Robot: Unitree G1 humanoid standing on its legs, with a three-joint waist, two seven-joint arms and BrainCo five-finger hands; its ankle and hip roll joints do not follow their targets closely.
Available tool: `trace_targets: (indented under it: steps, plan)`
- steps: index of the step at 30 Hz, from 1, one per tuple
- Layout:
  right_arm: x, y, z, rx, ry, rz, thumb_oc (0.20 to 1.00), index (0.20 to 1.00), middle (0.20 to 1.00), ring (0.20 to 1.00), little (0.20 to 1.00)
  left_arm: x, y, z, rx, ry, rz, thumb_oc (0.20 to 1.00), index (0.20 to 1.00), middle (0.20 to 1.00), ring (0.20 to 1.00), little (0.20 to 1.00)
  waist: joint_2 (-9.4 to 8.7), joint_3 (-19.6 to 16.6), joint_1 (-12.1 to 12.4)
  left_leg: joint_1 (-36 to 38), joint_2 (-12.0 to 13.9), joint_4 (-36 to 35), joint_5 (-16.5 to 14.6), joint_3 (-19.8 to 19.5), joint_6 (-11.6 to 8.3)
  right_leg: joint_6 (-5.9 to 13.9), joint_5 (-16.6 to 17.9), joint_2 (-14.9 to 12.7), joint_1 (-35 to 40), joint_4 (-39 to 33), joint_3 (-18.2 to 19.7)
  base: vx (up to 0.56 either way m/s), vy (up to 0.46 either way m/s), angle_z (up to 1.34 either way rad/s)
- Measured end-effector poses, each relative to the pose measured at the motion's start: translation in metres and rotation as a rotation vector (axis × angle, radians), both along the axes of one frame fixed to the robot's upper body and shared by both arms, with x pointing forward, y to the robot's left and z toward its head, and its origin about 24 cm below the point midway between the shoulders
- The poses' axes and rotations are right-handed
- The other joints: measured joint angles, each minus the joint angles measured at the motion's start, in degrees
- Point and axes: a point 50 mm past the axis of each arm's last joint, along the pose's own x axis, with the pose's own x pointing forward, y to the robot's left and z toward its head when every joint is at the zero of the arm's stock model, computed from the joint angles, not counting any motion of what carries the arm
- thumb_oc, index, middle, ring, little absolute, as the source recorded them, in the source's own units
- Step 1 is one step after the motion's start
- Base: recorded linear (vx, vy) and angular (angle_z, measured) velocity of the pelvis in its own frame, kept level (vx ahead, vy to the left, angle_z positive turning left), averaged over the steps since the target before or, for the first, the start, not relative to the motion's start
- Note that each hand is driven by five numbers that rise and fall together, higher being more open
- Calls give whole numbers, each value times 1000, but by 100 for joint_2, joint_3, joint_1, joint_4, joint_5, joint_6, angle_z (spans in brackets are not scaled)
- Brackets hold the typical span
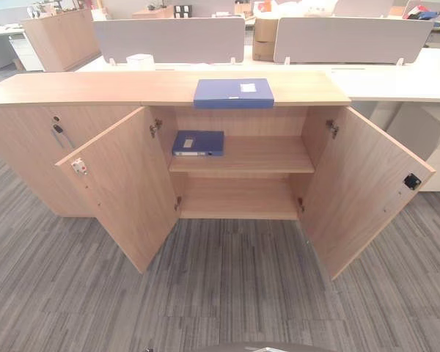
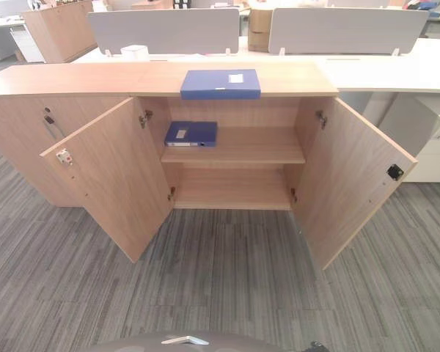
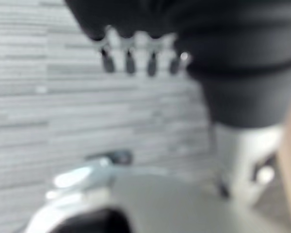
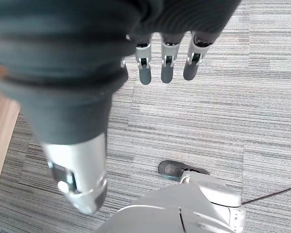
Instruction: Put the empty folder in the office cabinet
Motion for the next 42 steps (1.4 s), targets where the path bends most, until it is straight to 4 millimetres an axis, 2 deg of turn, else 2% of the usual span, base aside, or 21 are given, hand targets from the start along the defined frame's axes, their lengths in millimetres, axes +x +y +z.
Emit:
trace_targets:
  steps: [23,29,42]
  plan:
    - [-6,0,-1,1,14,-3,1000,1000,1000,1000,1000,-6,2,-1,9,29,2,1000,1000,1000,1000,1000,-47,-144,0,0,4,-1,-16,83,-15,11,4,0,-25,-1,67,0,-1,-1]
    - [-7,9,-2,23,16,7,1000,1000,1000,1000,1000,-6,2,-1,6,30,1,1000,1000,1000,1000,1000,-47,-143,-1,-6,9,-1,-7,149,4,21,12,5,-59,-1,147,-5,-9,-6]
    - [-7,10,-2,24,17,9,1000,1000,1000,1000,1000,-7,4,-1,7,34,3,1000,1000,1000,1000,1000,-72,-130,4,-25,20,-1,-64,171,-28,11,0,12,-86,-4,162,3,-3,0]
